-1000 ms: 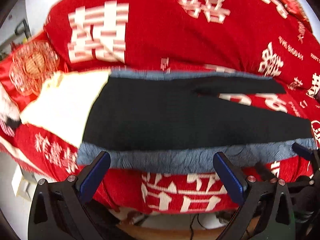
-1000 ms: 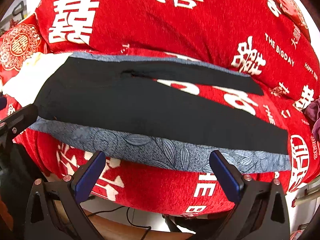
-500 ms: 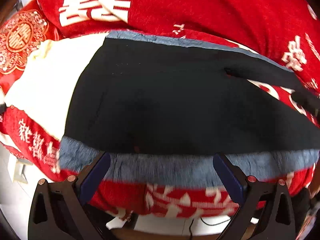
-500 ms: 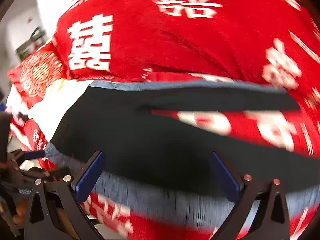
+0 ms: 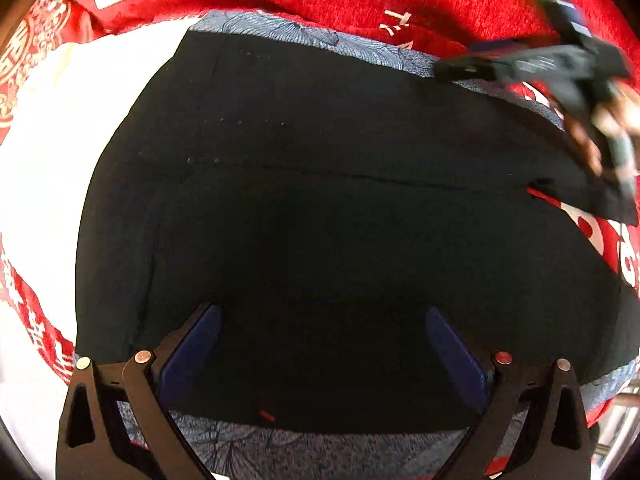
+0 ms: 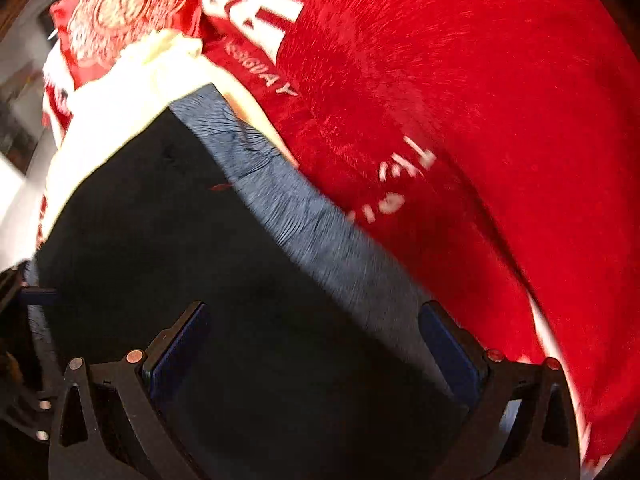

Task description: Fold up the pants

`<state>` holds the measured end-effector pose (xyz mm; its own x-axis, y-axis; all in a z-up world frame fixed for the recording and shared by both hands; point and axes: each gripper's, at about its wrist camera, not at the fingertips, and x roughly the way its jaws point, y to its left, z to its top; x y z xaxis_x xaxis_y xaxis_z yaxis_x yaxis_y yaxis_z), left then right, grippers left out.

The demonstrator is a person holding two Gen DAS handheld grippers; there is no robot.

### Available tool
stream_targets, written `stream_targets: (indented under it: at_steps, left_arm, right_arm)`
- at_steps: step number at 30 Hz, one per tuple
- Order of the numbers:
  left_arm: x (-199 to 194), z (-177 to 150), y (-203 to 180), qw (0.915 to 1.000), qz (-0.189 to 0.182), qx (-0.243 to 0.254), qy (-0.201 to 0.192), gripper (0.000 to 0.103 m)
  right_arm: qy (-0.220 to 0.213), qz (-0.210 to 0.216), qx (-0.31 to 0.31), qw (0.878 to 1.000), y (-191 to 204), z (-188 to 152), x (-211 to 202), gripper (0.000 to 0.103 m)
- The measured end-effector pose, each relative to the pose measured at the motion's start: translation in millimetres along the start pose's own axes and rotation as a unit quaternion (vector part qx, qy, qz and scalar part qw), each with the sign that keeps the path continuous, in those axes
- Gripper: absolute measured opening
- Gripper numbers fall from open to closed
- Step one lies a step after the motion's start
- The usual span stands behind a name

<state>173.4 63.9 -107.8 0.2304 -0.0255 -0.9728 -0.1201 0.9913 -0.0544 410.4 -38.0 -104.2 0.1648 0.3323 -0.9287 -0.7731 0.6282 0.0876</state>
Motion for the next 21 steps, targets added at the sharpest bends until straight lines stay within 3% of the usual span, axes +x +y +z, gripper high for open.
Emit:
stream_targets:
  at_steps: [4, 7, 9, 10, 15, 19, 21]
  left_arm:
    - [-2.8, 1.3, -11.1, 0.9996, 0.013, 0.024, -0.01, 0.103]
    - [-6.5, 3.9, -11.1, 0.9997, 0.003, 0.019, -0.012, 0.103]
    - [-6.6, 7.4, -9.3, 0.9998, -0.009, 0.007, -0.014, 0.103]
    - [-7.8, 8.7, -7.9, 0.9998, -0.015, 0.001, -0.014, 0.103]
    - [-18.5, 24.5, -1.1, 0.9985, -0.04, -0.035, -0.015, 0.103]
    - [-43.9, 50.3, 17.5, 0.9922, -0.083, -0.087, -0.033, 0.103]
    - [-55.5, 71.1, 30.7, 0.9834, -0.121, -0.128, -0.043, 0.103]
  right_arm:
    - [0.029, 0.002, -0.046, 0.999, -24.2, 22.8, 46.9, 0.103]
    - [0.052, 0.055, -0.039, 0.996, -38.2, 24.6, 68.3, 0.097]
    - [0.027, 0.087, -0.059, 0.994, -34.2, 23.9, 58.8, 0.059]
    - [0.033, 0.121, -0.059, 0.99, -32.2, 23.2, 56.8, 0.017]
    - [0.029, 0.084, -0.084, 0.992, -16.0, 21.3, 38.8, 0.005]
    - [-0.028, 0.052, -0.109, 0.992, 10.7, 16.0, -9.8, 0.004]
    - [-0.058, 0.036, -0.113, 0.991, 25.5, 7.6, -33.2, 0.004]
